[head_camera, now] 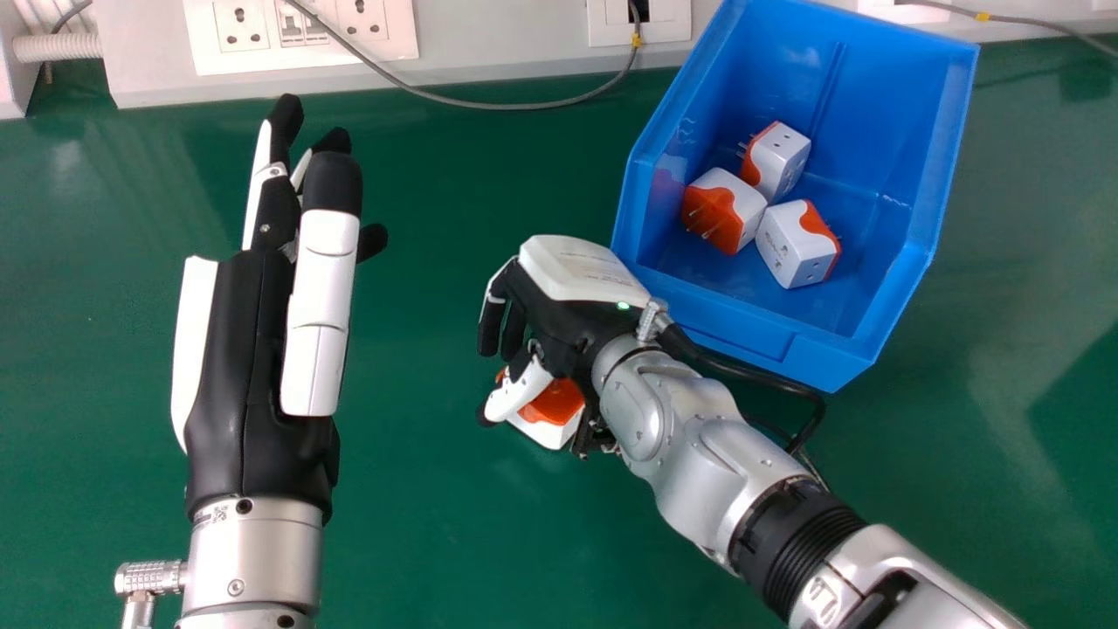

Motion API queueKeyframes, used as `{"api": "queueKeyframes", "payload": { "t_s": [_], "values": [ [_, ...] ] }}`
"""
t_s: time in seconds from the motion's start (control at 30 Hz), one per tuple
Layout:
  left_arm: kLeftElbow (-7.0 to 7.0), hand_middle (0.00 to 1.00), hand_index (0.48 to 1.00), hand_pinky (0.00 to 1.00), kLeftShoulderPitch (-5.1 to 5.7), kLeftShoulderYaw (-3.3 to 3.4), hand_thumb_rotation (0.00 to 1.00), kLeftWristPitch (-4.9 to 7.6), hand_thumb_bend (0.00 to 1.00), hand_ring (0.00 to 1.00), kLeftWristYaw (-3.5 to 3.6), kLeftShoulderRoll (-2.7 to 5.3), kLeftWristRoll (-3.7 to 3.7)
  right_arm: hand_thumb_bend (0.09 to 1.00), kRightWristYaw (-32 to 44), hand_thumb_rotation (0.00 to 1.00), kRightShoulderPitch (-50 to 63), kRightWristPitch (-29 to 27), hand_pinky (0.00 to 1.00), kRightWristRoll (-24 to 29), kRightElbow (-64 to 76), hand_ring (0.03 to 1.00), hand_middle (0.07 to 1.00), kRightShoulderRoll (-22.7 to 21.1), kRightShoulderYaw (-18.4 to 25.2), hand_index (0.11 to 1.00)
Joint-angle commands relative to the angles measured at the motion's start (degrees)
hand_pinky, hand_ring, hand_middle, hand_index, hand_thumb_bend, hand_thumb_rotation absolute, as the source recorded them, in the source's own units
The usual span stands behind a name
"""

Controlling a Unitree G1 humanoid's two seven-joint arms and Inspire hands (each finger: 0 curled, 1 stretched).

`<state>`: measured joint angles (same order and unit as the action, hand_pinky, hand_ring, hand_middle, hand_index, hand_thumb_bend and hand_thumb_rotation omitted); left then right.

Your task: Pick all objects and put in blue box

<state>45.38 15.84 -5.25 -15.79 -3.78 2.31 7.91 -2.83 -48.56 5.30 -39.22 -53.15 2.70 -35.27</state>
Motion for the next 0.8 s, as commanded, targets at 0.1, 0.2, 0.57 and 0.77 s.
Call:
{"api": "queueKeyframes", "payload": {
  "t_s": [0.1,0.2,0.57,0.77],
  "values": [
    [0.33,0.94,0.987,0.83,-0.8,-0.13,1.0,0.29,0.78,0.93,-0.03,-0.03,0.12,0.498,1.3,0.0,-2.0,-6.4,0.36,-2.6,2.0,0.446,0.512,-2.0,-2.9,0.472],
    [0.48,0.94,0.987,0.83,-0.98,-0.47,1.0,-0.17,0.78,0.93,-0.21,0.09,0.47,0.497,0.9,0.0,-1.9,-7.5,0.36,-2.0,2.4,0.45,0.52,-2.0,-2.1,0.475],
    [0.9,0.94,0.989,0.83,-1.29,-1.33,0.98,-1.25,0.81,0.93,-0.47,0.3,1.41,0.496,0.9,0.0,-0.7,-10.3,0.35,-4.4,7.0,0.448,0.532,-3.4,-3.9,0.476],
    [0.12,0.94,0.99,0.83,-1.46,-1.08,0.98,-0.58,0.81,0.93,-0.38,0.13,1.2,0.497,2.1,0.0,-1.1,-11.6,0.35,-5.3,9.6,0.453,0.525,-4.7,-3.8,0.466]
  ]
}}
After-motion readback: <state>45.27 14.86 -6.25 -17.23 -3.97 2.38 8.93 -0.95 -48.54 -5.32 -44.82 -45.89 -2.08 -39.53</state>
